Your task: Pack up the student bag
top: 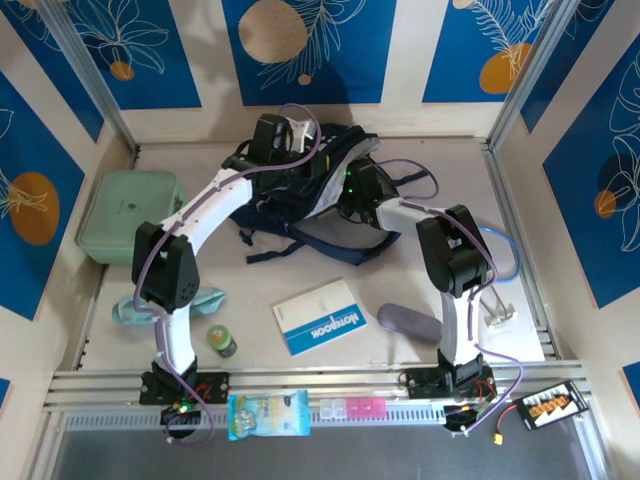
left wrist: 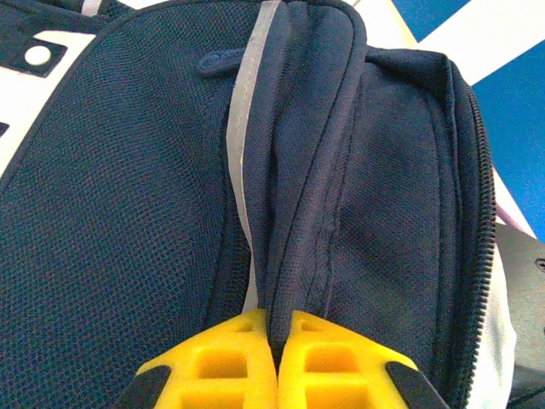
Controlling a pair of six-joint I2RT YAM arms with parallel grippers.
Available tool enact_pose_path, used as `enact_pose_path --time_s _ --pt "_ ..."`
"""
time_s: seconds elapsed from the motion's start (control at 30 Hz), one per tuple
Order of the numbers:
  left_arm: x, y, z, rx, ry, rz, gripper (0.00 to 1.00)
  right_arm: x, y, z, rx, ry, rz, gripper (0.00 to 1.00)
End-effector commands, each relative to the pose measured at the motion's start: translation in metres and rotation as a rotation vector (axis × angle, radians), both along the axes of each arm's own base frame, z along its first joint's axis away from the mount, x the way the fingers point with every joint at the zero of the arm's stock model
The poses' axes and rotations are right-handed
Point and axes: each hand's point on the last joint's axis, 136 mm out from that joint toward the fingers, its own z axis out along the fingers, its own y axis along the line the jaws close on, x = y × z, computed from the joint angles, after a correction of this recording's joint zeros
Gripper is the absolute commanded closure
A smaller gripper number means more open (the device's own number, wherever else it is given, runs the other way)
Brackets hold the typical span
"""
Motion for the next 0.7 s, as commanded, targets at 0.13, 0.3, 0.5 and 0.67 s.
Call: enact_pose_path --time_s 0.13,0.3,0.5,0.67 --pt "-0.005 0.003 0.062 -0.114 -0.125 -0.026 1.00 0.009 0.009 -0.005 0.039 0.014 0.014 0.76" --pt "-0.001 0.006 0.057 -0.116 -0.120 -0.015 1.00 0.001 0.012 0.013 0.082 -0.029 0.086 0.53" --pt "0.007 0.012 0.047 -0.106 -0.110 0.012 1.00 -0.030 -0.013 0.035 0.048 -0.007 0.047 0.30" --pt "0.012 0.016 0.034 -0.090 -0.101 0.028 1.00 -0.064 -0.047 0.038 0.012 0.048 0.004 0.29"
